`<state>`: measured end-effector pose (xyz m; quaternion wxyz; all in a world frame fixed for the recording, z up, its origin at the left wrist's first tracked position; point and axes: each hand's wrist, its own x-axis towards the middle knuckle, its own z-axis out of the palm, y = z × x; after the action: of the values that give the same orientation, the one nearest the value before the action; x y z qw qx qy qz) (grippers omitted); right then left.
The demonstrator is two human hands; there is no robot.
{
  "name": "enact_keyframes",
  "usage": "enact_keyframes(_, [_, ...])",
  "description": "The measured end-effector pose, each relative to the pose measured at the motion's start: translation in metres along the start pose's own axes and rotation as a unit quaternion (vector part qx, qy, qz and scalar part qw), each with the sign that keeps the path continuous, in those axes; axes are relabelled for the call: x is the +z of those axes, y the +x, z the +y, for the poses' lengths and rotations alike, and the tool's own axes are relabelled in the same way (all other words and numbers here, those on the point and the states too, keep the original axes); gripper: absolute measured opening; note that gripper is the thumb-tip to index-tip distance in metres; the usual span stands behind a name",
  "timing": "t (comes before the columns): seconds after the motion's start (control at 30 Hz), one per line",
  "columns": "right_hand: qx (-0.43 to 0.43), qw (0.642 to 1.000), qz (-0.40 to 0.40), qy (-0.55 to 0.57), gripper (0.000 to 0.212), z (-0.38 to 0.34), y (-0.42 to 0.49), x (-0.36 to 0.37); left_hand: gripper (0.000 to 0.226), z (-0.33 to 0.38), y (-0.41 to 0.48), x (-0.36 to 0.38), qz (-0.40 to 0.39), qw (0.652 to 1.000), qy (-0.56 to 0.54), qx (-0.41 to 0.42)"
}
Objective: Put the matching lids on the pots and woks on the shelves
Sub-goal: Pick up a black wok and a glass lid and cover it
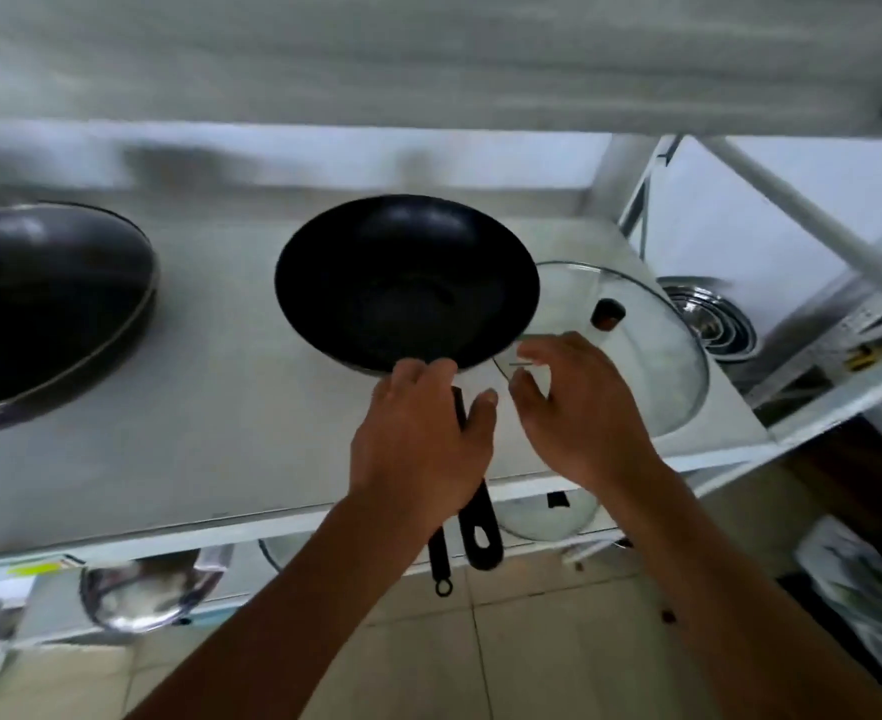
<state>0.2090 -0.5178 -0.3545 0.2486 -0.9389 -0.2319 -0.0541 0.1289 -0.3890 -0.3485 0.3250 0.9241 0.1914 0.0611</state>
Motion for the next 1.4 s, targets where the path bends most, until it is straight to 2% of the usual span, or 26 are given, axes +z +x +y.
enact_keyframes(0.2, [0.079, 0.995, 0.016, -0.058, 0.045, 0.098, 0.065, 0.009, 0.069, -0.002, 0.013, 0.045, -0.035, 0.995, 0.036, -0.081])
enact_keyframes(0.33, [0.150, 0.981, -0.038, -0.118, 0.055, 0.145, 0.112, 0.007, 0.049, 0.001, 0.022, 0.063, 0.006, 0.993, -0.017, -0.113])
enact_keyframes(0.43, [0.159, 0.973, -0.092, -0.139, 0.057, 0.168, 0.136, 0.014, 0.033, 0.005, 0.026, 0.070, 0.052, 0.990, -0.046, -0.121])
enact_keyframes(0.5, [0.154, 0.973, -0.098, -0.140, 0.055, 0.177, 0.145, 0.020, 0.025, 0.004, 0.028, 0.072, 0.074, 0.987, -0.068, -0.126])
enact_keyframes(0.7, [0.137, 0.983, 0.010, -0.122, 0.043, 0.191, 0.122, 0.022, 0.017, -0.013, 0.027, 0.062, 0.078, 0.986, -0.065, -0.132])
enact_keyframes(0.87, [0.130, 0.978, 0.087, -0.136, 0.041, 0.198, 0.103, -0.007, 0.017, -0.016, 0.026, 0.056, 0.081, 0.988, -0.051, -0.122])
enact_keyframes(1.1, [0.137, 0.970, 0.137, -0.144, 0.040, 0.192, 0.100, -0.048, 0.020, -0.012, 0.024, 0.047, 0.080, 0.987, -0.047, -0.134])
enact_keyframes(1.27, [0.139, 0.973, 0.150, -0.104, 0.037, 0.176, 0.106, -0.063, 0.018, -0.015, 0.023, 0.030, 0.053, 0.988, -0.031, -0.144])
enact_keyframes(1.4, [0.093, 0.978, 0.171, -0.068, 0.041, 0.144, 0.115, -0.071, 0.018, -0.017, 0.013, 0.025, 0.034, 0.988, -0.054, -0.139])
